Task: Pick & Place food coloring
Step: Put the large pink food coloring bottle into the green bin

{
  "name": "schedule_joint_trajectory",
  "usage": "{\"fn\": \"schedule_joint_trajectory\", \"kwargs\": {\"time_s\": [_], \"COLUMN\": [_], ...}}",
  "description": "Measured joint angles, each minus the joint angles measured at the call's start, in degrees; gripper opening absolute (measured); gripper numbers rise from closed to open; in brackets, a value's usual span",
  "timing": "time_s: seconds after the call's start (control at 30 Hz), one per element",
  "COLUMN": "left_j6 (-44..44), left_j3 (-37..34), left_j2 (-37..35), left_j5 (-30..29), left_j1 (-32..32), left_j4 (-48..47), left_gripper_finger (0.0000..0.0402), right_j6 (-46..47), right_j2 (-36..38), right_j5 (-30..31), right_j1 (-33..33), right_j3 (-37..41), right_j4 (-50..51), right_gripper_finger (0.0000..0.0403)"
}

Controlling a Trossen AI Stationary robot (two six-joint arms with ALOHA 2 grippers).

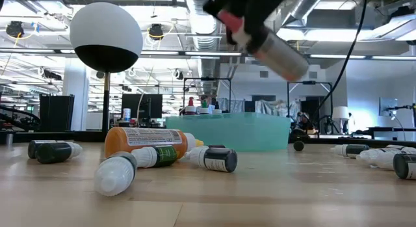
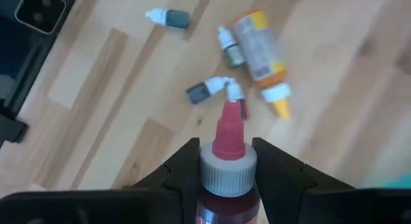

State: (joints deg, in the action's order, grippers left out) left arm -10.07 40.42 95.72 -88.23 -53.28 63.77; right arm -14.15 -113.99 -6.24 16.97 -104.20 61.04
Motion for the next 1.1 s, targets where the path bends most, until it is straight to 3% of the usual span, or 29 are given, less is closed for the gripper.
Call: {"fn": "schedule_joint_trajectory", "kwargs": {"time_s": [0.6, 1.1], "left_j6": [1.9, 6.4], "left_j3": [0.0, 0.0], "left_j2": [0.0, 0.0], "left_j5": [0.9, 0.9], "left_j1": [-0.4, -0.8], "left_j4": [-0.3, -4.5], "left_gripper_finger": [0.0216, 0.0216], "right_j6": [-0.2, -0.4], "right_j2": [23.4, 37.2], "right_j5": [0.2, 3.2], "right_j1": [-8.4, -11.1], "right_j3": [0.6, 0.6], "right_j4": [1.0, 4.5], "right_gripper_finger": [0.0119, 0.0120]}}
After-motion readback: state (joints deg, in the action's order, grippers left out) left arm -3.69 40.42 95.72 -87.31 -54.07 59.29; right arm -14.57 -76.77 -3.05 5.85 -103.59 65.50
